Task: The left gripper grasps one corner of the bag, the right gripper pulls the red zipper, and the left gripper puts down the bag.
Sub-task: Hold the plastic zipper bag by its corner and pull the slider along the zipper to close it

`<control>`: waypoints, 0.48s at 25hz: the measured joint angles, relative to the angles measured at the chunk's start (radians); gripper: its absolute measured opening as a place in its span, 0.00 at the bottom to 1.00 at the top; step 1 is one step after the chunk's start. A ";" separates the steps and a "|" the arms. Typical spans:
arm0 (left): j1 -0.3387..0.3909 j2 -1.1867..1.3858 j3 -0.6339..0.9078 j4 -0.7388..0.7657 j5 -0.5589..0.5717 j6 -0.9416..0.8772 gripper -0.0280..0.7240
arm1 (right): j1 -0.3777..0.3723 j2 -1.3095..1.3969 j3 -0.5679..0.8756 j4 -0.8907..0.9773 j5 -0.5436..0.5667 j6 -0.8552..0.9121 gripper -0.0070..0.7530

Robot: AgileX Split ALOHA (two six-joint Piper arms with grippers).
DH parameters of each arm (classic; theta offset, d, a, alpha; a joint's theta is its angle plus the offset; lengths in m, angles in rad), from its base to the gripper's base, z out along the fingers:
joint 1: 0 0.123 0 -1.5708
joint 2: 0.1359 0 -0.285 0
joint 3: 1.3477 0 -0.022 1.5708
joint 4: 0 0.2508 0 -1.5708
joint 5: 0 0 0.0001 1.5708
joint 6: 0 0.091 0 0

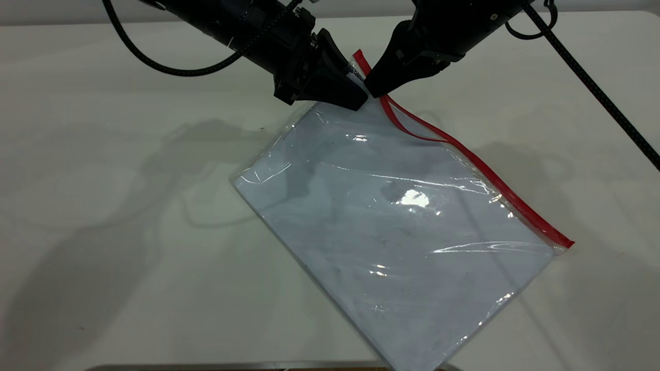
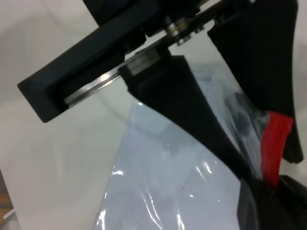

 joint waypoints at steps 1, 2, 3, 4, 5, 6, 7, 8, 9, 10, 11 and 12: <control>0.000 0.000 0.000 -0.005 0.000 0.010 0.27 | 0.000 0.000 0.000 0.001 0.000 0.000 0.05; 0.000 0.000 0.000 -0.011 0.001 0.017 0.19 | 0.000 0.000 0.000 0.002 -0.001 0.000 0.05; 0.000 0.000 0.000 -0.012 0.003 0.024 0.13 | -0.001 0.000 0.000 0.003 -0.002 0.000 0.05; 0.000 0.000 0.000 -0.016 0.004 0.028 0.11 | -0.002 0.000 0.000 0.003 -0.002 0.000 0.05; 0.000 0.000 0.000 -0.019 0.004 0.031 0.11 | -0.002 0.000 0.000 0.004 -0.002 0.000 0.06; 0.000 0.000 0.000 -0.019 0.004 0.032 0.11 | -0.002 0.000 0.000 0.004 -0.002 0.002 0.06; 0.000 0.000 0.000 -0.020 0.004 0.034 0.11 | -0.002 0.000 0.000 0.004 -0.002 0.008 0.07; 0.000 0.000 0.000 -0.022 0.005 0.035 0.11 | -0.002 0.000 0.000 0.004 -0.002 0.017 0.07; 0.000 0.000 0.000 -0.022 0.005 0.036 0.11 | -0.002 0.000 0.000 0.004 -0.004 0.021 0.09; 0.000 0.000 0.000 -0.022 0.005 0.038 0.11 | -0.002 0.000 0.000 0.004 -0.004 0.023 0.10; 0.000 0.000 0.000 -0.023 0.005 0.038 0.11 | -0.002 0.000 0.000 0.004 -0.006 0.026 0.13; 0.000 0.000 0.000 -0.024 0.004 0.038 0.11 | -0.002 0.000 0.000 0.006 -0.006 0.026 0.17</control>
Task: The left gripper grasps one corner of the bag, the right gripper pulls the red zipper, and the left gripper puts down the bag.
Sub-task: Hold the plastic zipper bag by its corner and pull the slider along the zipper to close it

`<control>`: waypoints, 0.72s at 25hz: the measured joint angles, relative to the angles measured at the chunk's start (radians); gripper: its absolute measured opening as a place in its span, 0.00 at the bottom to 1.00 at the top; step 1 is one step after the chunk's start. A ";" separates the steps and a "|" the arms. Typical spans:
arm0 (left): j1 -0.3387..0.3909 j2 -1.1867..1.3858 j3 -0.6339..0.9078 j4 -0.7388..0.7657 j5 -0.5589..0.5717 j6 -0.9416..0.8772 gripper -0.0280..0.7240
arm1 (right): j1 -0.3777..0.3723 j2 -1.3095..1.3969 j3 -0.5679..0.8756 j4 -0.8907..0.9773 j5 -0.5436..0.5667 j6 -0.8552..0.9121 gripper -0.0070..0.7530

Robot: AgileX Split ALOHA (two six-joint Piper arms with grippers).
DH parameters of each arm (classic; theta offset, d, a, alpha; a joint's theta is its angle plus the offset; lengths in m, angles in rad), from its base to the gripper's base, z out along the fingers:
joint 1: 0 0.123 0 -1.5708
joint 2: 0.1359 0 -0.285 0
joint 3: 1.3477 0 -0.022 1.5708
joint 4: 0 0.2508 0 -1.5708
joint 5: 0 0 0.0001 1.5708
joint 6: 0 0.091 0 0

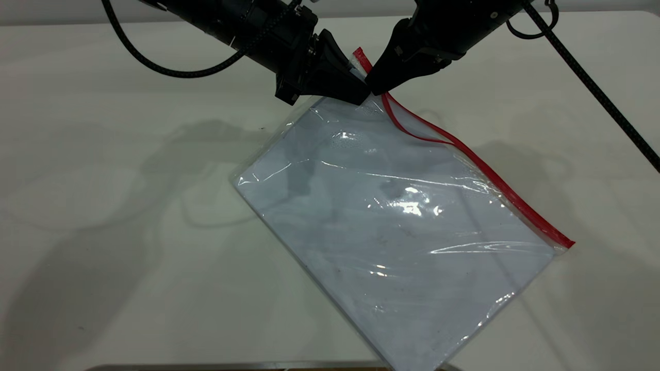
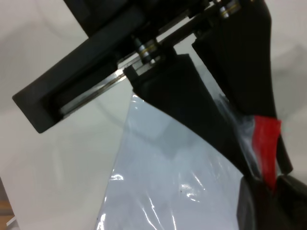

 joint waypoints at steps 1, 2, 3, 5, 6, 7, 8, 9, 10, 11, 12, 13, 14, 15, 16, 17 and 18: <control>0.000 0.000 0.000 -0.001 -0.002 0.000 0.11 | 0.000 0.000 0.000 0.002 0.000 0.001 0.21; 0.000 0.000 0.000 -0.002 -0.006 0.000 0.11 | 0.000 0.000 0.000 0.003 0.001 0.001 0.26; 0.000 0.000 0.000 -0.002 -0.007 0.000 0.11 | 0.000 0.000 0.000 0.004 0.002 0.001 0.32; 0.000 0.000 0.000 -0.003 -0.009 -0.001 0.11 | 0.000 0.000 0.000 0.004 0.007 0.001 0.41; 0.000 0.000 0.000 -0.003 -0.010 -0.004 0.11 | 0.000 0.000 0.000 0.004 0.006 0.001 0.44; 0.000 0.000 0.000 -0.005 -0.010 -0.005 0.11 | 0.000 0.000 0.000 0.004 0.007 0.001 0.46; 0.000 0.000 0.000 -0.006 -0.010 -0.007 0.11 | 0.000 0.000 0.000 0.004 0.007 0.001 0.46; 0.000 0.000 0.000 -0.007 -0.010 -0.007 0.11 | 0.000 0.000 0.000 0.004 0.007 0.001 0.46; 0.000 0.000 0.000 -0.007 -0.010 -0.007 0.11 | 0.000 0.000 0.000 0.004 0.007 0.001 0.45; 0.000 0.000 0.000 -0.007 -0.010 -0.008 0.11 | 0.000 0.000 0.000 0.004 0.007 0.001 0.42; 0.000 0.000 0.000 -0.007 -0.010 -0.008 0.11 | 0.000 0.000 0.000 0.004 0.006 0.002 0.39; 0.000 0.000 0.000 -0.007 -0.009 -0.011 0.11 | 0.000 0.000 0.000 0.004 0.003 0.005 0.35; 0.000 0.000 0.000 -0.007 -0.008 -0.015 0.11 | 0.000 0.000 0.000 0.004 0.001 0.009 0.30; 0.000 0.000 0.000 -0.007 -0.008 -0.020 0.11 | 0.000 0.000 0.000 0.004 -0.004 0.010 0.26; 0.000 0.000 0.000 -0.007 -0.007 -0.023 0.11 | 0.000 0.000 0.000 0.004 -0.006 0.011 0.22; 0.000 0.000 0.000 -0.007 -0.007 -0.027 0.11 | 0.000 0.000 0.000 0.004 -0.011 0.012 0.17; 0.000 0.000 0.000 -0.007 -0.007 -0.028 0.11 | 0.000 0.000 0.000 0.003 -0.013 0.012 0.14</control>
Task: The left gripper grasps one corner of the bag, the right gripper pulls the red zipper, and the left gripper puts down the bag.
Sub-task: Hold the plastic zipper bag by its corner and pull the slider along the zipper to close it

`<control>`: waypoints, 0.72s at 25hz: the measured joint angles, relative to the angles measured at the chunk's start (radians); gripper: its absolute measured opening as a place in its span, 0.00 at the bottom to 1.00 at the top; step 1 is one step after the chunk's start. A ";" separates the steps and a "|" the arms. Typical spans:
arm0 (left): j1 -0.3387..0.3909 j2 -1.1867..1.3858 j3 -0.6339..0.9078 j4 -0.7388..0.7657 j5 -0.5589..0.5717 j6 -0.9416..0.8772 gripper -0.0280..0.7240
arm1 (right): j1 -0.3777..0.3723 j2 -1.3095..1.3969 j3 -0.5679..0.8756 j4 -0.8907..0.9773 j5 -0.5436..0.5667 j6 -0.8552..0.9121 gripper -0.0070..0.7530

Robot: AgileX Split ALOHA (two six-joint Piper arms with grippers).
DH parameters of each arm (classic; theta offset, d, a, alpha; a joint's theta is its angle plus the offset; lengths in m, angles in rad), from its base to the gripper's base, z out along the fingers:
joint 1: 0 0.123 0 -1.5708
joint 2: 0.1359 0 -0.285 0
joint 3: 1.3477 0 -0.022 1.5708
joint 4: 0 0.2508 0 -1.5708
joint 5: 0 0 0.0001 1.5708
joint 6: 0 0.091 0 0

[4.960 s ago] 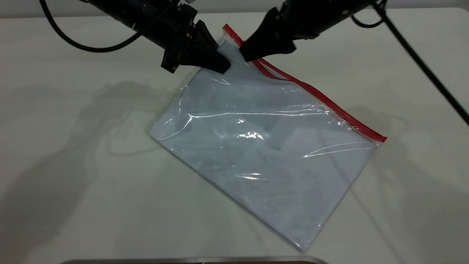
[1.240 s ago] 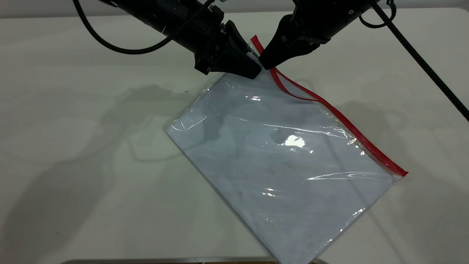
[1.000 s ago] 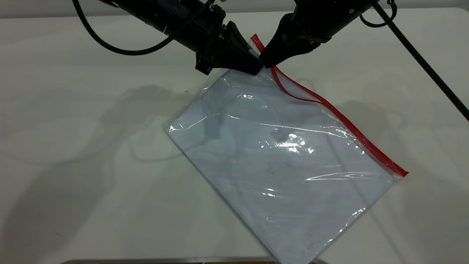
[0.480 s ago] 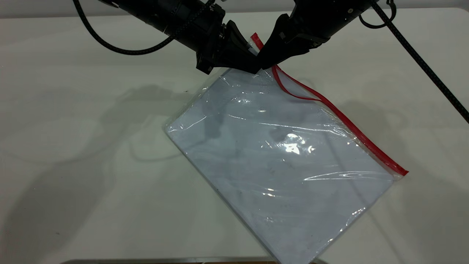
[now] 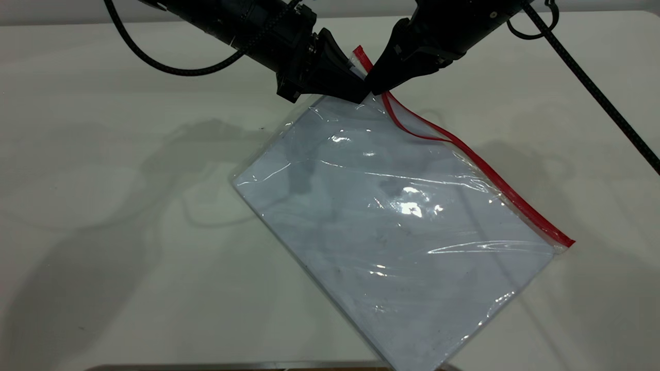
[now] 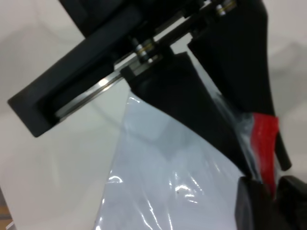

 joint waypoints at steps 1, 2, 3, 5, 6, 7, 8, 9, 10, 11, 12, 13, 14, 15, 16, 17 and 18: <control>0.000 0.000 0.000 0.000 0.000 -0.001 0.11 | 0.000 0.000 0.000 0.000 0.000 0.000 0.12; 0.000 0.000 0.000 0.000 0.000 -0.001 0.11 | 0.000 0.000 0.000 0.000 -0.001 0.000 0.11; 0.000 0.000 0.000 0.000 0.000 -0.002 0.11 | 0.000 0.000 0.000 -0.001 -0.001 0.000 0.10; 0.000 0.000 0.000 0.000 0.000 -0.006 0.11 | -0.003 0.000 0.000 -0.001 0.000 0.007 0.10; 0.000 0.000 0.000 -0.001 0.000 -0.010 0.11 | -0.008 0.000 0.000 -0.001 0.002 0.013 0.10; 0.000 0.000 0.000 -0.002 0.000 -0.014 0.11 | -0.012 0.000 0.000 -0.001 0.006 0.019 0.10; 0.000 0.000 0.000 -0.003 0.000 -0.018 0.11 | -0.017 0.000 0.000 0.000 0.011 0.026 0.10; 0.000 0.000 0.000 -0.005 0.001 -0.024 0.11 | -0.022 0.000 0.000 0.000 0.017 0.032 0.10; -0.001 0.000 0.000 -0.007 0.001 -0.029 0.11 | -0.027 0.000 0.000 0.000 0.021 0.037 0.10; -0.002 0.000 0.000 -0.010 0.002 -0.031 0.11 | -0.030 0.000 0.000 0.000 0.024 0.041 0.10; -0.003 0.000 0.000 -0.011 0.002 -0.032 0.11 | -0.031 0.000 0.000 -0.002 0.027 0.047 0.10; -0.003 0.000 0.000 -0.011 0.002 -0.034 0.11 | -0.033 0.000 0.000 -0.010 0.027 0.057 0.10; -0.003 0.000 0.000 -0.011 0.003 -0.034 0.11 | -0.033 0.000 0.000 -0.017 0.029 0.064 0.10; -0.003 0.000 0.000 -0.011 0.005 -0.033 0.11 | -0.034 0.000 0.000 -0.023 0.030 0.068 0.10; -0.004 0.000 0.000 -0.011 0.005 -0.034 0.11 | -0.036 0.000 0.000 -0.030 0.031 0.074 0.10; -0.004 0.000 0.000 -0.011 0.005 -0.040 0.11 | -0.036 0.000 0.000 -0.035 0.031 0.079 0.10; -0.004 0.000 0.000 -0.011 0.005 -0.044 0.11 | -0.038 0.000 0.001 -0.040 0.031 0.084 0.10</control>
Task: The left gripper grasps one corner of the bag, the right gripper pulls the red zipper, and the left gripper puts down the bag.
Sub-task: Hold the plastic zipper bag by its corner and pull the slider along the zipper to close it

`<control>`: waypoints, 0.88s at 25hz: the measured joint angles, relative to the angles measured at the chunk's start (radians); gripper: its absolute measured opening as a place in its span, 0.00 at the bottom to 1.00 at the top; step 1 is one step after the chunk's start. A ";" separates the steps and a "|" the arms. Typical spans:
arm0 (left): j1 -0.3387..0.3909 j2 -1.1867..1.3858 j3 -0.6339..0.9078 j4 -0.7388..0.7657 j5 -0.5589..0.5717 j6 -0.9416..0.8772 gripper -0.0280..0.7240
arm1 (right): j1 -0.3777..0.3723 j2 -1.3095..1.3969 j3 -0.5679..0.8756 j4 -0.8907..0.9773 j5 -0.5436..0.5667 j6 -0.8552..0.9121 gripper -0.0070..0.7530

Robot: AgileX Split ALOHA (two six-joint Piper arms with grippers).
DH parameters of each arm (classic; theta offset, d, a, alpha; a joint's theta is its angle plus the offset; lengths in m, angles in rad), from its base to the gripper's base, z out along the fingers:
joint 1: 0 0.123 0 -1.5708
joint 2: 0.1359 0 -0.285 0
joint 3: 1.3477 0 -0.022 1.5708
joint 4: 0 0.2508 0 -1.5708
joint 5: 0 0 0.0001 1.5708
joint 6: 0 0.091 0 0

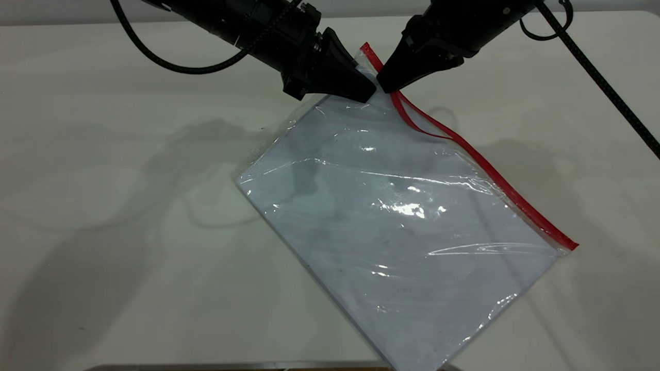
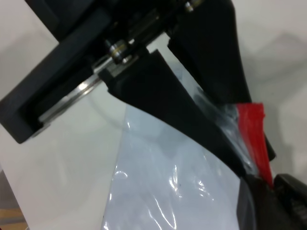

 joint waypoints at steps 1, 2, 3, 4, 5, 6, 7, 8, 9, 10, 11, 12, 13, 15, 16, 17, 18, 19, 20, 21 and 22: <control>-0.001 0.000 0.000 0.000 0.001 -0.003 0.11 | 0.000 0.000 0.000 -0.006 0.000 0.002 0.10; -0.001 0.000 0.000 0.000 0.002 -0.007 0.11 | 0.000 0.000 0.000 -0.011 0.000 0.004 0.10; -0.001 0.000 0.000 0.000 0.003 -0.009 0.11 | 0.000 0.000 0.000 -0.017 0.000 0.006 0.10; -0.001 0.000 0.000 0.000 0.003 -0.010 0.11 | -0.001 0.000 0.000 -0.021 0.000 0.009 0.10; -0.001 0.000 0.000 0.000 0.003 -0.010 0.11 | -0.001 0.000 0.000 -0.027 0.000 0.009 0.10; -0.001 0.000 0.000 -0.001 0.003 -0.010 0.11 | -0.001 0.000 0.000 -0.033 0.000 0.012 0.10; -0.001 0.000 0.000 -0.001 0.003 -0.012 0.11 | -0.001 0.000 0.000 -0.043 0.000 0.019 0.10; 0.000 0.000 0.000 -0.001 0.005 -0.016 0.11 | -0.001 0.000 0.000 -0.052 0.000 0.026 0.10; 0.001 0.001 0.000 -0.002 0.009 -0.025 0.11 | -0.001 0.000 0.000 -0.062 0.000 0.033 0.10; 0.004 0.001 0.000 -0.005 0.013 -0.034 0.11 | -0.001 0.000 0.000 -0.073 0.000 0.038 0.10; 0.007 0.001 0.000 -0.006 0.019 -0.040 0.11 | -0.001 0.000 0.000 -0.084 -0.001 0.047 0.10; 0.013 0.001 0.000 -0.008 0.026 -0.042 0.11 | -0.001 0.000 0.000 -0.101 -0.001 0.054 0.10; 0.018 0.001 0.000 -0.010 0.033 -0.044 0.11 | -0.001 0.000 0.000 -0.117 -0.003 0.061 0.10; 0.028 0.001 0.000 -0.012 0.042 -0.055 0.11 | -0.001 0.000 0.000 -0.144 -0.004 0.080 0.10; 0.032 0.001 0.000 -0.014 0.045 -0.063 0.11 | -0.001 0.000 0.000 -0.154 -0.005 0.087 0.10; 0.036 0.001 0.000 -0.014 0.048 -0.071 0.11 | -0.001 0.000 0.000 -0.167 -0.006 0.092 0.10; 0.040 0.001 0.000 -0.015 0.050 -0.081 0.11 | -0.001 0.000 0.000 -0.182 -0.008 0.101 0.10; 0.044 0.001 0.000 -0.017 0.052 -0.088 0.11 | -0.001 0.000 0.000 -0.203 -0.008 0.110 0.10; 0.047 0.001 0.000 -0.017 0.053 -0.094 0.11 | -0.001 0.000 0.000 -0.227 -0.009 0.121 0.10; 0.053 0.001 0.000 -0.017 0.056 -0.101 0.11 | -0.001 0.000 0.000 -0.252 -0.009 0.135 0.10; 0.058 0.001 0.000 -0.017 0.056 -0.109 0.11 | -0.001 0.000 0.000 -0.276 -0.009 0.146 0.10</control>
